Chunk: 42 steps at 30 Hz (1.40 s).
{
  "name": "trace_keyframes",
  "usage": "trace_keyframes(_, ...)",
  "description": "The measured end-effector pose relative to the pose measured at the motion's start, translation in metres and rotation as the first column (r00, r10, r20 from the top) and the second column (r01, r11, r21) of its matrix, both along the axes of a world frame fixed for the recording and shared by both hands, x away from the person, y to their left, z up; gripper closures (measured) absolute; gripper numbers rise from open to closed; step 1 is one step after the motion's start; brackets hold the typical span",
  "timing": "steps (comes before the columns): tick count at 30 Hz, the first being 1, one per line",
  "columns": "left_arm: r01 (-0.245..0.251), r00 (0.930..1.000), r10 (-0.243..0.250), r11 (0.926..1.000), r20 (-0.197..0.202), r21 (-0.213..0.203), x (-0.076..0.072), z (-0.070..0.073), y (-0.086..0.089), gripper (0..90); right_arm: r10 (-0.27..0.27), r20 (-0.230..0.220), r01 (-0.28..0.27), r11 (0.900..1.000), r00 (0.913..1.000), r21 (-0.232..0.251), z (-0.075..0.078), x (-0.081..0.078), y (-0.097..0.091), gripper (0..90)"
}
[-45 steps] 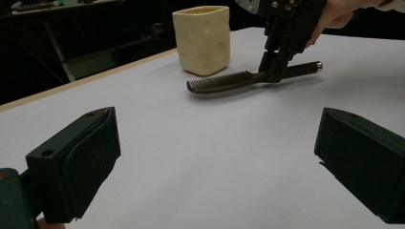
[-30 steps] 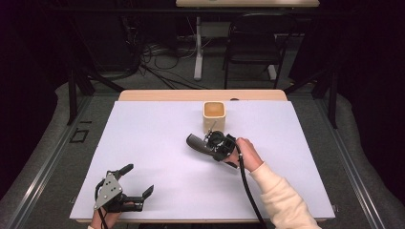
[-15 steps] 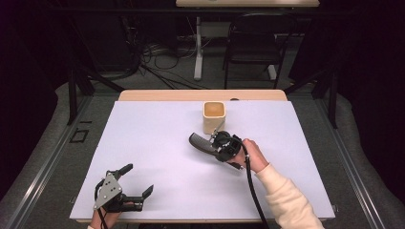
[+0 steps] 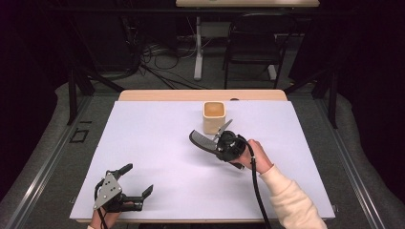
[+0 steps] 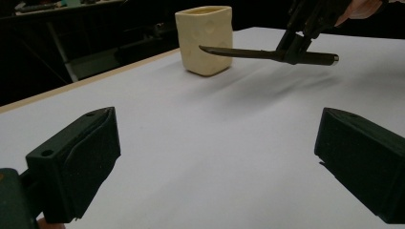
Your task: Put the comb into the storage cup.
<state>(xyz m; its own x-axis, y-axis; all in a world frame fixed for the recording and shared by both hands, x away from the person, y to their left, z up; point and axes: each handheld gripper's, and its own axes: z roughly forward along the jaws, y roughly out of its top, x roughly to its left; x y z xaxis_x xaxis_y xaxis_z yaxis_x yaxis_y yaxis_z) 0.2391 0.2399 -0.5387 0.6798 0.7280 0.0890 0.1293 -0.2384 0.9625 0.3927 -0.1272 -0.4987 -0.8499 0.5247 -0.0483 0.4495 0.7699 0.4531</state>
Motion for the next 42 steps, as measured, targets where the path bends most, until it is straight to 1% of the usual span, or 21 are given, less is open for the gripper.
trace_keyframes(4,-0.001,1.0000,0.001,1.0000,0.001,0.000,0.000,0.000,0.000,1.6,-0.007,0.011,0.007,0.9997,0.9999,0.021,0.003,-0.003,-0.007,72.2)
trace_keyframes(10,-0.002,1.0000,0.002,1.0000,-0.001,-0.004,0.000,0.000,0.000,1.5,-0.011,0.021,0.010,0.9994,0.9997,0.034,0.005,-0.007,-0.013,72.2)
trace_keyframes(15,-0.003,1.0000,0.003,1.0000,0.001,-0.007,0.000,0.000,0.000,1.4,0.004,0.031,-0.005,0.9991,0.9995,0.043,0.006,-0.009,-0.018,72.2)
trace_keyframes(18,-0.005,1.0000,0.005,1.0000,0.000,-0.008,0.000,0.000,0.000,1.4,-0.004,0.035,0.002,0.9986,0.9994,0.053,0.007,-0.011,-0.020,72.2)
trace_keyframes(19,-0.004,1.0000,0.004,1.0000,0.000,-0.008,0.000,0.000,0.000,1.4,0.002,0.040,-0.004,0.9984,0.9992,0.056,0.007,-0.011,-0.021,72.2)
trace_keyframes(23,-0.008,1.0000,0.008,0.9999,0.002,-0.008,0.000,0.001,0.000,1.3,-0.008,0.029,0.006,0.9977,0.9996,0.068,0.008,-0.012,-0.025,72.2)
trace_keyframes(24,-0.008,1.0000,0.008,0.9999,0.003,-0.009,0.000,0.001,0.001,1.3,-0.010,0.037,0.008,0.9970,0.9993,0.077,0.008,-0.012,-0.027,72.2)
trace_keyframes(27,-0.009,1.0000,0.009,0.9999,0.004,-0.008,0.000,0.001,0.001,1.3,-0.020,0.039,0.016,0.9963,0.9990,0.085,0.009,-0.013,-0.030,72.1)
trace_keyframes(35,-0.008,1.0000,0.008,0.9999,0.004,-0.006,0.000,0.001,0.000,1.3,-0.042,0.076,0.034,0.9928,0.9962,0.115,0.013,-0.016,-0.044,72.2)
trace_keyframes(38,-0.011,0.9999,0.011,0.9999,0.003,-0.007,0.000,0.001,0.000,1.3,-0.054,0.080,0.044,0.9913,0.9954,0.124,0.014,-0.018,-0.049,72.2)
trace_keyframes(40,-0.010,0.9999,0.010,0.9999,0.004,-0.005,0.000,0.001,0.000,1.2,-0.053,0.089,0.041,0.9902,0.9946,0.134,0.015,-0.019,-0.052,72.2)
trace_keyframes(42,-0.008,1.0000,0.008,1.0000,0.005,-0.004,0.000,0.001,0.000,1.2,-0.065,0.091,0.052,0.9891,0.9937,0.137,0.015,-0.022,-0.055,72.2)
